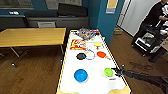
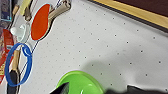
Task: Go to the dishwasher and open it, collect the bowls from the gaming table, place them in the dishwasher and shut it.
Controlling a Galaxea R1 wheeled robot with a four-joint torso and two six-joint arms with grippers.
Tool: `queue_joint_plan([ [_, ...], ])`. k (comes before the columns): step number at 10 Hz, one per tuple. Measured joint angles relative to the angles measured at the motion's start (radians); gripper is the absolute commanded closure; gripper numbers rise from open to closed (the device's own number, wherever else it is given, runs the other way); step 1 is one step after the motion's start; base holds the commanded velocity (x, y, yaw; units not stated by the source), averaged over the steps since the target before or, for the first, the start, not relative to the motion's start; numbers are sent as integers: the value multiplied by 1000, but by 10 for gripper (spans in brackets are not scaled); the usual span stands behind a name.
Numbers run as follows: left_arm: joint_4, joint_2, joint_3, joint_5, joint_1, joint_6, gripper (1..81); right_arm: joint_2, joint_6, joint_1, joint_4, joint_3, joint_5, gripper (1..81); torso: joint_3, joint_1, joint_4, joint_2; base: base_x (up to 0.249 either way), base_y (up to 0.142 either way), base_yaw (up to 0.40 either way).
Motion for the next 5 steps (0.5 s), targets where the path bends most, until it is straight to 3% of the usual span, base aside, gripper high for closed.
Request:
queue_joint_plan([
  [5, 0, 0, 0, 1, 0, 0, 10, 24, 1, -26, 0, -5, 34, 10, 0, 0, 0, 0, 0, 0, 0],
])
